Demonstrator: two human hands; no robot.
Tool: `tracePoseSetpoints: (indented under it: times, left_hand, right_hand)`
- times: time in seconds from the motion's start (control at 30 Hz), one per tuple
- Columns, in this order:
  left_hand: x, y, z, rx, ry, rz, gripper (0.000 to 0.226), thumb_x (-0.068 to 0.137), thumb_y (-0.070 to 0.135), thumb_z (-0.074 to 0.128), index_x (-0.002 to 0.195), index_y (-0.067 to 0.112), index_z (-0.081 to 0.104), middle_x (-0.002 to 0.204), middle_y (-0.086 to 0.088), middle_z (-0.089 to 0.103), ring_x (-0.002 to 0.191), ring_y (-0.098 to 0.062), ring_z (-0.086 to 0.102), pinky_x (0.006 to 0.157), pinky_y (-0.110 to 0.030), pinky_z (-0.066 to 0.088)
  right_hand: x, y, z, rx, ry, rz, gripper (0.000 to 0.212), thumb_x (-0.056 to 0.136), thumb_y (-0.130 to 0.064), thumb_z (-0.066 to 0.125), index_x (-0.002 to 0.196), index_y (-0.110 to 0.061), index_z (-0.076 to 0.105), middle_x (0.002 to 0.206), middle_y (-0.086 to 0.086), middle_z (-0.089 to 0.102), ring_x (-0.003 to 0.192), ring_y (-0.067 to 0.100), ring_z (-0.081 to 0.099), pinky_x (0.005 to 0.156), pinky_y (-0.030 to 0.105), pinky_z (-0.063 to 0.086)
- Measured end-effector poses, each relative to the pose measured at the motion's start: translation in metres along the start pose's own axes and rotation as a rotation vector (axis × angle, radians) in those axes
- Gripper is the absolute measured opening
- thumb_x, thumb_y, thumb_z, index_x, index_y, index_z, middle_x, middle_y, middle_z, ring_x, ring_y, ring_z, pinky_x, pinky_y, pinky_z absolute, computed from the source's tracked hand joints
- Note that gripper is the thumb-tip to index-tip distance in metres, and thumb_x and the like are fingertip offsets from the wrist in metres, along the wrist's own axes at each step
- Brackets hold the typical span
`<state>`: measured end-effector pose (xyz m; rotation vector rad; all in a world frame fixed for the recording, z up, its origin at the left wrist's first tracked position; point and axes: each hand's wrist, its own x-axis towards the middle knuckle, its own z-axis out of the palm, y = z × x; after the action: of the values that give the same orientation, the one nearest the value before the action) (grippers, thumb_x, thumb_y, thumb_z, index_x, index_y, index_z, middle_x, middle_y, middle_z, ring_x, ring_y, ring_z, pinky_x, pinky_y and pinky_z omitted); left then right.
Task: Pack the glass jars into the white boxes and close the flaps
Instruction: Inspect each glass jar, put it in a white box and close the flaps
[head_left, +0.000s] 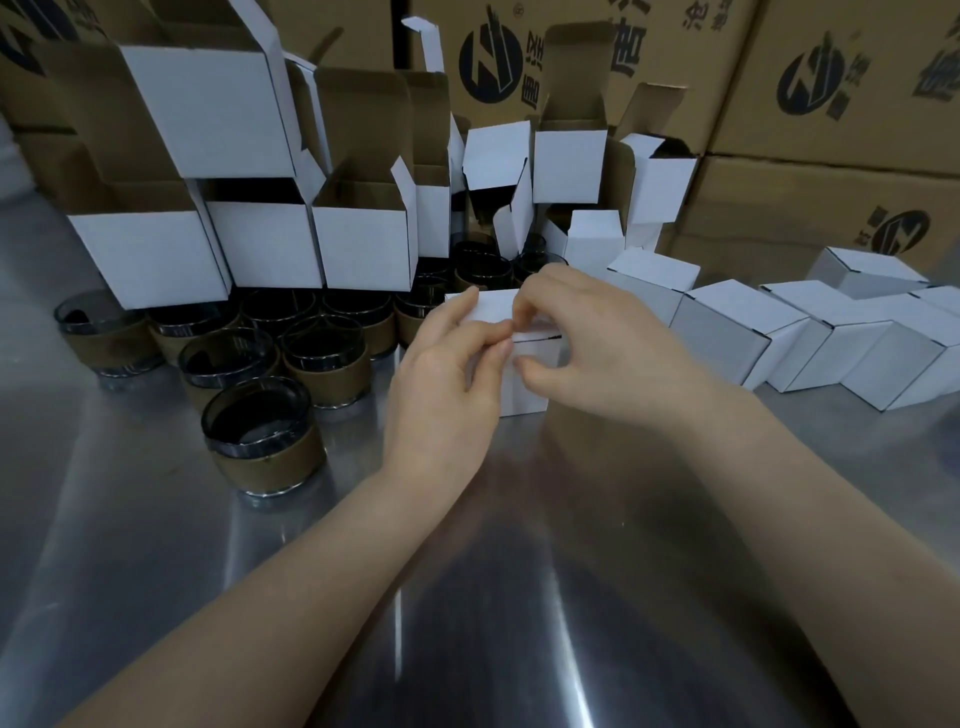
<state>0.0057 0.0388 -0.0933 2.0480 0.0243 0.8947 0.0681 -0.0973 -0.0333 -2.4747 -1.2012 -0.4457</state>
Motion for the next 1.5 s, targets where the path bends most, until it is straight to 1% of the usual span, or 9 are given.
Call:
tracePoseSetpoints:
  times: [0.1, 0.23, 0.27, 0.33, 0.43, 0.6, 0.8, 1.1, 1.5]
  left_hand:
    - [-0.001, 0.000, 0.001, -0.016, -0.008, -0.007, 0.033, 0.098, 0.014, 0.054, 0.131, 0.017, 0.061, 0.147, 0.000, 0.044, 0.128, 0.004, 0.034, 0.102, 0.001, 0.025]
    - [0.000, 0.002, -0.001, -0.105, 0.002, -0.058, 0.035, 0.097, 0.011, 0.052, 0.131, 0.017, 0.058, 0.142, 0.004, 0.045, 0.129, -0.006, 0.043, 0.106, -0.035, 0.044]
    - [0.000, 0.003, -0.002, -0.104, 0.002, -0.052, 0.034, 0.097, 0.010, 0.051, 0.129, 0.017, 0.059, 0.140, 0.003, 0.046, 0.127, -0.006, 0.046, 0.104, -0.035, 0.045]
    - [0.000, 0.003, -0.002, -0.097, 0.010, -0.036, 0.031, 0.096, 0.006, 0.051, 0.124, 0.014, 0.060, 0.135, 0.001, 0.049, 0.118, 0.003, 0.049, 0.100, -0.021, 0.044]
    - [0.001, 0.001, -0.002, -0.044, 0.016, -0.014, 0.026, 0.094, 0.002, 0.051, 0.114, 0.012, 0.065, 0.125, 0.000, 0.055, 0.103, 0.018, 0.047, 0.088, -0.003, 0.036]
    - [0.002, -0.002, -0.001, -0.017, 0.010, -0.022, 0.024, 0.093, 0.001, 0.051, 0.106, 0.012, 0.067, 0.112, 0.005, 0.058, 0.098, 0.001, 0.050, 0.083, -0.005, 0.038]
    - [0.002, -0.005, 0.000, -0.018, -0.002, -0.044, 0.022, 0.090, 0.003, 0.051, 0.098, 0.017, 0.067, 0.101, 0.011, 0.057, 0.079, 0.000, 0.050, 0.074, -0.006, 0.035]
    - [0.001, -0.005, 0.000, -0.018, -0.060, -0.084, 0.024, 0.089, 0.003, 0.052, 0.093, 0.019, 0.068, 0.099, 0.010, 0.059, 0.085, -0.007, 0.053, 0.077, -0.033, 0.048]
    - [0.002, -0.005, 0.000, 0.016, -0.143, -0.135, 0.023, 0.090, 0.004, 0.051, 0.090, 0.020, 0.068, 0.098, 0.009, 0.059, 0.086, -0.007, 0.054, 0.079, -0.035, 0.049]
  right_hand:
    - [0.001, -0.006, 0.003, -0.028, 0.031, 0.019, 0.031, 0.085, -0.042, 0.059, 0.109, -0.022, 0.058, 0.100, -0.007, 0.051, 0.091, 0.014, 0.053, 0.074, 0.036, 0.048]
    - [0.002, -0.009, 0.003, -0.142, 0.020, 0.047, 0.049, 0.083, -0.053, 0.052, 0.120, -0.024, 0.066, 0.093, -0.001, 0.044, 0.086, 0.018, 0.045, 0.070, 0.032, 0.036]
    - [0.002, -0.009, 0.003, -0.150, 0.029, 0.059, 0.049, 0.084, -0.054, 0.054, 0.120, -0.024, 0.067, 0.092, -0.001, 0.043, 0.084, 0.017, 0.043, 0.070, 0.030, 0.032]
    - [0.002, -0.009, 0.003, -0.160, 0.056, 0.091, 0.045, 0.085, -0.051, 0.062, 0.119, -0.022, 0.068, 0.093, -0.001, 0.044, 0.085, 0.017, 0.041, 0.075, 0.028, 0.028]
    - [0.003, -0.006, 0.003, -0.220, 0.045, 0.140, 0.041, 0.085, -0.042, 0.067, 0.114, -0.013, 0.068, 0.106, 0.003, 0.052, 0.095, 0.023, 0.049, 0.086, 0.032, 0.035]
    - [0.003, 0.003, 0.002, -0.315, 0.043, 0.244, 0.033, 0.087, -0.037, 0.063, 0.105, -0.009, 0.060, 0.108, 0.006, 0.055, 0.102, 0.028, 0.052, 0.086, 0.036, 0.036]
    - [0.003, 0.024, 0.004, -0.461, 0.114, 0.391, 0.029, 0.089, -0.037, 0.061, 0.111, -0.018, 0.060, 0.107, 0.004, 0.058, 0.105, 0.031, 0.050, 0.080, 0.038, 0.022]
    - [0.007, 0.051, 0.011, -0.531, 0.167, 0.552, 0.029, 0.090, -0.033, 0.061, 0.112, -0.014, 0.066, 0.110, 0.012, 0.062, 0.109, 0.037, 0.045, 0.085, 0.040, 0.026]
    - [0.010, 0.077, 0.020, -0.587, 0.200, 0.647, 0.023, 0.093, -0.014, 0.055, 0.114, -0.005, 0.059, 0.109, 0.016, 0.064, 0.107, 0.039, 0.050, 0.087, 0.040, 0.027]
